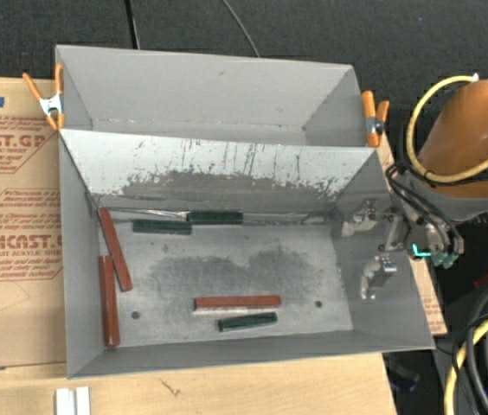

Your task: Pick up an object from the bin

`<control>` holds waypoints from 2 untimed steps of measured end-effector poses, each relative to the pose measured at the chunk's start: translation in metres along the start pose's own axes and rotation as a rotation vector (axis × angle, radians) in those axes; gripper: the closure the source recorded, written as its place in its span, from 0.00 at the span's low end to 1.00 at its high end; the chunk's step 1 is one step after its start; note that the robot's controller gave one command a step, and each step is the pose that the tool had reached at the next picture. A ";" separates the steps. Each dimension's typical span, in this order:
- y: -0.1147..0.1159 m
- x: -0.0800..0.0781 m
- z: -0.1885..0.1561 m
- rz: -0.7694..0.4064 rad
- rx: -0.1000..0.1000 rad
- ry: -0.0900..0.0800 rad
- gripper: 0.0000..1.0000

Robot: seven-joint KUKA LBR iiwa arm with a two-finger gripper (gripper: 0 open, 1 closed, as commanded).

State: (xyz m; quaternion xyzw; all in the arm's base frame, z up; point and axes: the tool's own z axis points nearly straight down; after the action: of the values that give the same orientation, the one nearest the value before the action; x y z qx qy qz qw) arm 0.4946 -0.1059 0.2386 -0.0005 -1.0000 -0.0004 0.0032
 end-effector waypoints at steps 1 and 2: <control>0.000 -0.002 -0.004 -0.001 0.001 -0.008 0.00; 0.002 -0.002 -0.002 -0.003 0.002 -0.010 0.00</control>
Offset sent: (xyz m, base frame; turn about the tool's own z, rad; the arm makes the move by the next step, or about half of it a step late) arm 0.0172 0.1092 -0.1072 -0.1663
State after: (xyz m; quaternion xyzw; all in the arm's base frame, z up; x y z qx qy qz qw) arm 0.4968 -0.1038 0.2407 0.0010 -1.0000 0.0008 -0.0019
